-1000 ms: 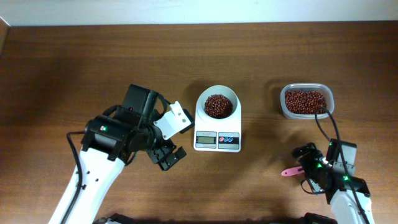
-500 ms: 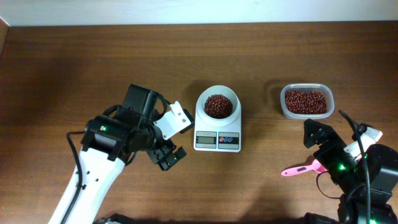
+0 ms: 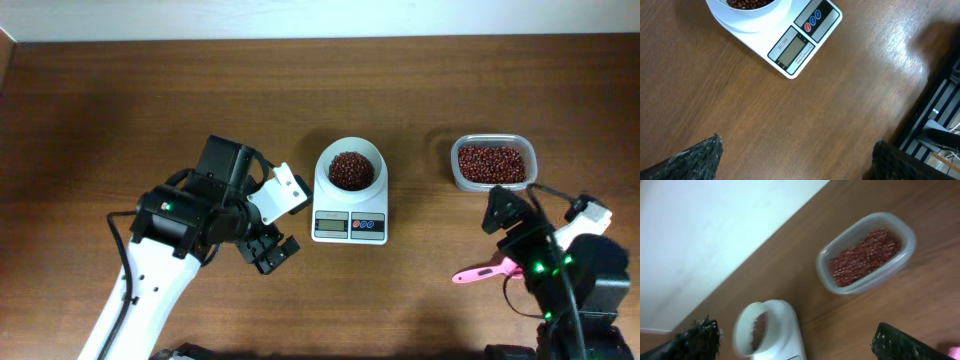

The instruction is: Scoop and weigh 50g on scale

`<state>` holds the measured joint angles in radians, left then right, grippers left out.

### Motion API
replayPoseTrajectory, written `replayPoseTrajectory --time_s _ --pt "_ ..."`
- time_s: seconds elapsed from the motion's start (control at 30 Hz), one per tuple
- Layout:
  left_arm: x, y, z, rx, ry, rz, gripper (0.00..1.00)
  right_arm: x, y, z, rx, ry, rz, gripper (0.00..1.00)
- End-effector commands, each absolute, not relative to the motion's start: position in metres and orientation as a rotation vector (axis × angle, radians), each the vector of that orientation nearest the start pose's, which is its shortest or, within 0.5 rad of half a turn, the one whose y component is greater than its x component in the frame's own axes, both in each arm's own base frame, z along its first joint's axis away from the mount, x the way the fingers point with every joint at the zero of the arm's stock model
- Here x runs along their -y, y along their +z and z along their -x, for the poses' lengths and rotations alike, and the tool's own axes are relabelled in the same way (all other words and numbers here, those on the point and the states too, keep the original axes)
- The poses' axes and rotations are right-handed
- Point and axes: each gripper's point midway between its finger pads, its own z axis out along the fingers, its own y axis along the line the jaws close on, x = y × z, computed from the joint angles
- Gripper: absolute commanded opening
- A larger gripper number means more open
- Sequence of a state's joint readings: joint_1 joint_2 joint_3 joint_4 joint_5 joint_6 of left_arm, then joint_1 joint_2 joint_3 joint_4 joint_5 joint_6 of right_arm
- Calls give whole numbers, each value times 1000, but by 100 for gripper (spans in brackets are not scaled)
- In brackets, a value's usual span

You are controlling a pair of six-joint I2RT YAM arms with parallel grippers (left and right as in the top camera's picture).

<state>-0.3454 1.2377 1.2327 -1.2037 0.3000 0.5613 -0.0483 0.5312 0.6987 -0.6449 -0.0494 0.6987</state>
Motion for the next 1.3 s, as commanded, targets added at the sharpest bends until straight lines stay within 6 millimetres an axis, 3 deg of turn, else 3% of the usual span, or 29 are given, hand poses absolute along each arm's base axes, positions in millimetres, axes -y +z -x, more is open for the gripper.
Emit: replayPoseTrajectory --time_s 0.0,0.73,0.97,1.1,1.27 --pt "138 201 -230 -2401 -363 -1277 99 34 243 -237 -1864 206 -794 99" --pt "138 201 -230 -2401 -363 -1277 99 33 229 -230 -1928 160 -794 99" --pt "138 201 -230 -2401 -363 -1277 99 32 231 -235 -1981 22 -544 99" --pt "138 201 -230 -2401 -363 -1277 99 6 229 -256 -1887 120 -303 99" --pt "138 201 -230 -2401 -363 -1277 99 -8 215 -247 -1696 230 -225 99"
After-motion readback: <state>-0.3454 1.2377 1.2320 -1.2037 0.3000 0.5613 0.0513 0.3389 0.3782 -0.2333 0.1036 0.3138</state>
